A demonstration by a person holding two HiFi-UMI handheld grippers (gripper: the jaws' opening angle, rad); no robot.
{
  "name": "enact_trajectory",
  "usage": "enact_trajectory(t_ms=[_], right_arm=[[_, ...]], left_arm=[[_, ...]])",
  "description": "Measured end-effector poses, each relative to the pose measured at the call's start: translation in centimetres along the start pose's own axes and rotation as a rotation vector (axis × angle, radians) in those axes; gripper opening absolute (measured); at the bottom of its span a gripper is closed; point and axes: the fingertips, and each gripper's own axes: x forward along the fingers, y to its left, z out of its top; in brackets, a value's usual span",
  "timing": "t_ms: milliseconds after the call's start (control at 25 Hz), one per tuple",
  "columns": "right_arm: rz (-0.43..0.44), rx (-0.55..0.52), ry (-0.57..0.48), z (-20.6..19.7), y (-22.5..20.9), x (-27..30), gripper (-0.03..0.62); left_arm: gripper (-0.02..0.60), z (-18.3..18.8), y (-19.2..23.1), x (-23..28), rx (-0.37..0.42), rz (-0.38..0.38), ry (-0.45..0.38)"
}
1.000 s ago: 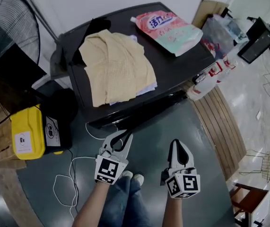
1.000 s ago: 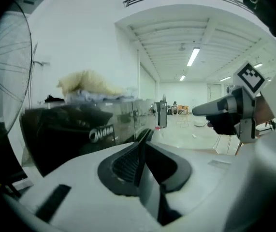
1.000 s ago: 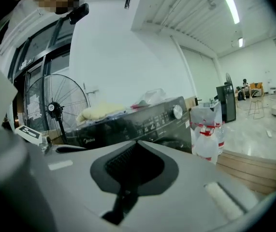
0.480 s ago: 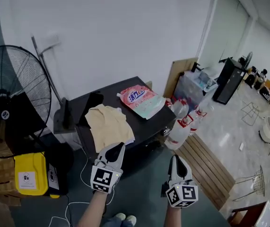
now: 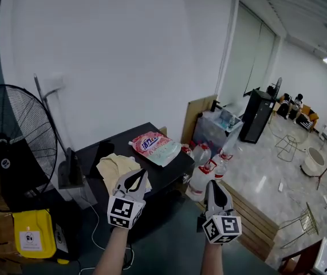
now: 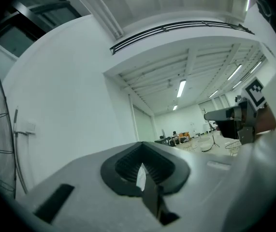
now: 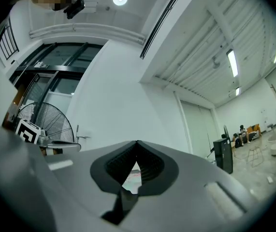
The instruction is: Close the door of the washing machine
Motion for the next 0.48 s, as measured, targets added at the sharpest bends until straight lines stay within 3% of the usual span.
enact_trajectory(t_ms=[480], right_arm=[[-0.023, -0.004, 0.016, -0.2, 0.5, -1.1, 0.012]], left_arm=[[0.002, 0.3, -0.6, -0.8, -0.02, -0.019, -0.007]])
